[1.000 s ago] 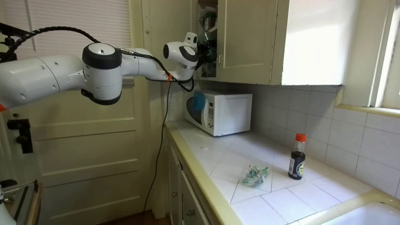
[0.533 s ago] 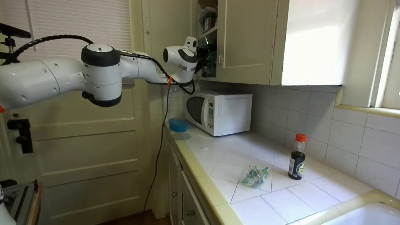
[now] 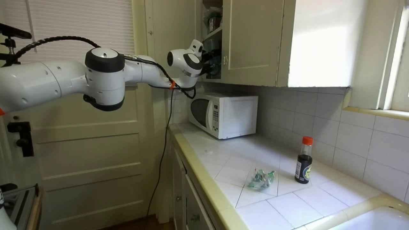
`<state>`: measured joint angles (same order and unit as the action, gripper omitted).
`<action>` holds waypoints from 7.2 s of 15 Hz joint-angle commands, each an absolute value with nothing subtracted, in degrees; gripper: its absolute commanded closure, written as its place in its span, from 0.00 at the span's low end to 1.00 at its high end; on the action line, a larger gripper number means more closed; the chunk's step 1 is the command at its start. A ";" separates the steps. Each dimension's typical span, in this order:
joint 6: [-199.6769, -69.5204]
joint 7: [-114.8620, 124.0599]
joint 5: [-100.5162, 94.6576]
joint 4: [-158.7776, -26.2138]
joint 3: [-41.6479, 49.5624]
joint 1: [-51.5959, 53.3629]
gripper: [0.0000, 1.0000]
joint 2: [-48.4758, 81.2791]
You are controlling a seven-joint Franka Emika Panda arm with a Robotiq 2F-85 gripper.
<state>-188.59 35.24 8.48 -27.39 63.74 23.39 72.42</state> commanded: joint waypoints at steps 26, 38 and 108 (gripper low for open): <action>-188.87 25.79 -4.13 -27.93 25.83 16.12 0.20 71.24; -189.15 24.51 -2.06 -26.08 30.74 17.60 0.45 71.81; -190.06 26.64 3.00 -27.26 44.01 20.54 0.42 71.87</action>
<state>-190.73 26.53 3.00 -27.15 43.97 20.39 71.82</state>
